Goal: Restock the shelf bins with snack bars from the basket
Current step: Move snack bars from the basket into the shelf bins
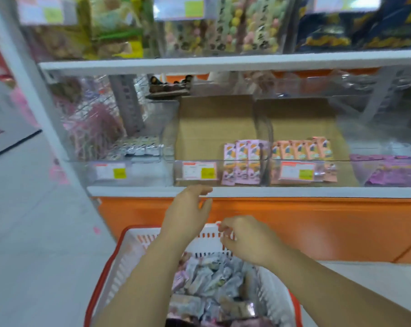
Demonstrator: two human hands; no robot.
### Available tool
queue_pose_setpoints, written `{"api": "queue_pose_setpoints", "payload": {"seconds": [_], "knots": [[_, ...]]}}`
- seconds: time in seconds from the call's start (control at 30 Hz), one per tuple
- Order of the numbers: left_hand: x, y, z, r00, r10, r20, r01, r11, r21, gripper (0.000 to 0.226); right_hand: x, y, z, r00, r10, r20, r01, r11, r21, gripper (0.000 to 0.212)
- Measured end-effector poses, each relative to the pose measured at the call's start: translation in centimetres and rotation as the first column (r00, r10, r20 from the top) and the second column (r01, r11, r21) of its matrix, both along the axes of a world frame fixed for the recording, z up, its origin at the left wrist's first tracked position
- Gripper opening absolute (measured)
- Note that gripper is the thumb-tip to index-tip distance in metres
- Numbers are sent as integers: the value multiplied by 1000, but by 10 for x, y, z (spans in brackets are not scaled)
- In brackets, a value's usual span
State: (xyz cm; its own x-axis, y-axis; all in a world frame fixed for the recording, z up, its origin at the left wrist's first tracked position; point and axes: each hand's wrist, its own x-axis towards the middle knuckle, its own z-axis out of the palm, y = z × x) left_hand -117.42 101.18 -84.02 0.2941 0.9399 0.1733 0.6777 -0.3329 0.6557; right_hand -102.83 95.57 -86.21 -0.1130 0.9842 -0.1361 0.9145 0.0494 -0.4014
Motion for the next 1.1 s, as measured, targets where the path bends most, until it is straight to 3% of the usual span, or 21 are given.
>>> {"api": "queue_pose_setpoints", "payload": {"seconds": [0.13, 0.3, 0.47, 0.63, 0.87, 0.93, 1.0, 1.1], "knots": [[-59, 2, -34, 996, 80, -30, -83, 990, -112, 30, -37, 20, -15, 989, 147, -32, -150, 960, -236, 35], [-109, -2, -98, 964, 181, -194, -208, 969, -130, 33, -71, 36, -38, 979, 201, 26, -168, 878, -449, 43], [-127, -12, -151, 950, 119, -290, -225, 903, -367, 21, -84, 53, -52, 964, 266, 21, -217, 827, -519, 41], [-138, -16, -172, 916, 93, -391, -312, 777, -546, 53, -87, 71, -66, 966, 260, 7, -213, 806, -552, 47], [-142, -24, -165, 933, 126, -338, -317, 732, -603, 56, -110, 84, -51, 961, 269, -66, -265, 822, -504, 44], [-142, -21, -150, 930, 204, -308, -353, 735, -580, 44, -114, 86, -38, 961, 265, -73, -268, 846, -460, 41], [-141, -13, -124, 948, 263, -178, -317, 790, -524, 10, -115, 85, -29, 963, 250, -99, -268, 862, -431, 36], [-133, -6, -74, 965, 263, 14, -224, 849, -478, 17, -113, 73, -14, 966, 209, -155, -256, 870, -421, 26]]}}
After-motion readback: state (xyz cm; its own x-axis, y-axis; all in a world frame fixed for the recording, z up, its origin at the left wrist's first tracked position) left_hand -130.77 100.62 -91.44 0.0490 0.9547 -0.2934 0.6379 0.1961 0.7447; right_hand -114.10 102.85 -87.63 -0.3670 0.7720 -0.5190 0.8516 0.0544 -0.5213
